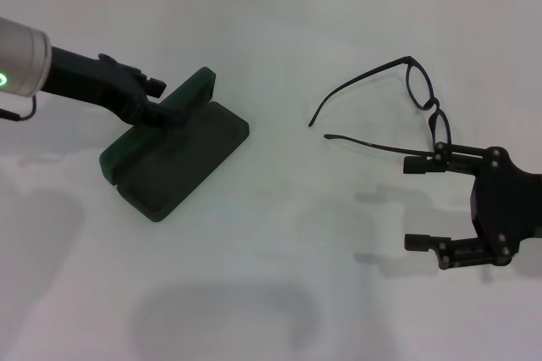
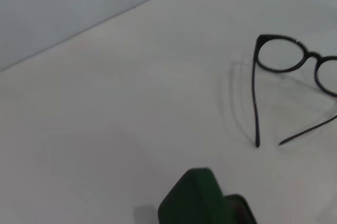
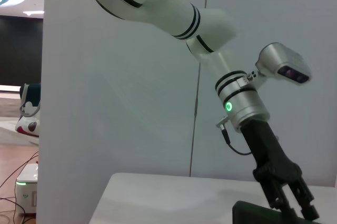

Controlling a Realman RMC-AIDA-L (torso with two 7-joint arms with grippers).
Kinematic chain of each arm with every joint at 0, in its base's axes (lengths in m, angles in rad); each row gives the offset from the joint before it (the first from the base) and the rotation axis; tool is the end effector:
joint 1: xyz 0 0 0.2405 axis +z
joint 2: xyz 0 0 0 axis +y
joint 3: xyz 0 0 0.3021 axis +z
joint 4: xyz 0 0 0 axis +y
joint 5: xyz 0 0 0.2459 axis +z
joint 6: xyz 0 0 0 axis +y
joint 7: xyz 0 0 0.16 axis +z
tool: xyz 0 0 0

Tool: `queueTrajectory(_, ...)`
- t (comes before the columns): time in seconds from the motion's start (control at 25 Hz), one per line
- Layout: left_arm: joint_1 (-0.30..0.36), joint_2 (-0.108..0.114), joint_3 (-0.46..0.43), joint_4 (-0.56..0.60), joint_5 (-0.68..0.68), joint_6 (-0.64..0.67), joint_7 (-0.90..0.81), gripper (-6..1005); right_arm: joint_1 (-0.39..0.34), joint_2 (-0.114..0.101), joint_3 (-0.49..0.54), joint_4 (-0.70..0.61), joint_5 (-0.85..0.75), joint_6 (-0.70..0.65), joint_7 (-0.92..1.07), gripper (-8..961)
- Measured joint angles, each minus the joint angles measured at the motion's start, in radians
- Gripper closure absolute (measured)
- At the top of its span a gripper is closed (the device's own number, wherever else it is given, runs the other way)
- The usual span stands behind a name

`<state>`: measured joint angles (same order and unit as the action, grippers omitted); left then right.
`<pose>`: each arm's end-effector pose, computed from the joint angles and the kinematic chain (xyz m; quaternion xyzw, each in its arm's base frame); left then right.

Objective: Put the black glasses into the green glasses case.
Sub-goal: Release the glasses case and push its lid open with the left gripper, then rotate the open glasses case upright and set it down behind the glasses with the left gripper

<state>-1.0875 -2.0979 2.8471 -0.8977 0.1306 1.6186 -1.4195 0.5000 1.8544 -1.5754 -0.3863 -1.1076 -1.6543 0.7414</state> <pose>-0.2890 0.4532 0.0186 -0.9503 -0.2671 0.0001 0.1602 0.3049 0.3408 -0.0344 -0.9445 -0.0502 0.3174 0.0688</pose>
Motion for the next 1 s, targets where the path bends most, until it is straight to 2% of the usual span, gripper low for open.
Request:
queueTrajectory(0.2,-0.003,-0.003,0.0,0.027,0.032,-0.049,-0.019,344,-0.001,0.0,0.0,0.0,0.0,0.001,0.0,140)
queueTrajectory(0.52,-0.019,0.001,0.0,0.093,0.123,-0.051,-0.035,381,-0.001,-0.001,0.0,0.0,0.0,0.0,-0.001,141)
queueTrajectory(0.72,-0.026,0.002,0.0,0.086,0.113,-0.045,-0.037,587,-0.002,-0.002,0.0,0.0,0.0,0.0,-0.001,140)
queueTrajectory(0.96,-0.035,0.003,0.0,0.085,0.111,-0.049,-0.02,788,-0.006,-0.003,0.0,0.0,0.0,-0.001,-0.007,141)
queueTrajectory(1.0,-0.038,0.004,0.0,0.085,0.111,-0.05,-0.013,791,-0.006,-0.003,0.0,0.0,0.0,-0.001,-0.009,141)
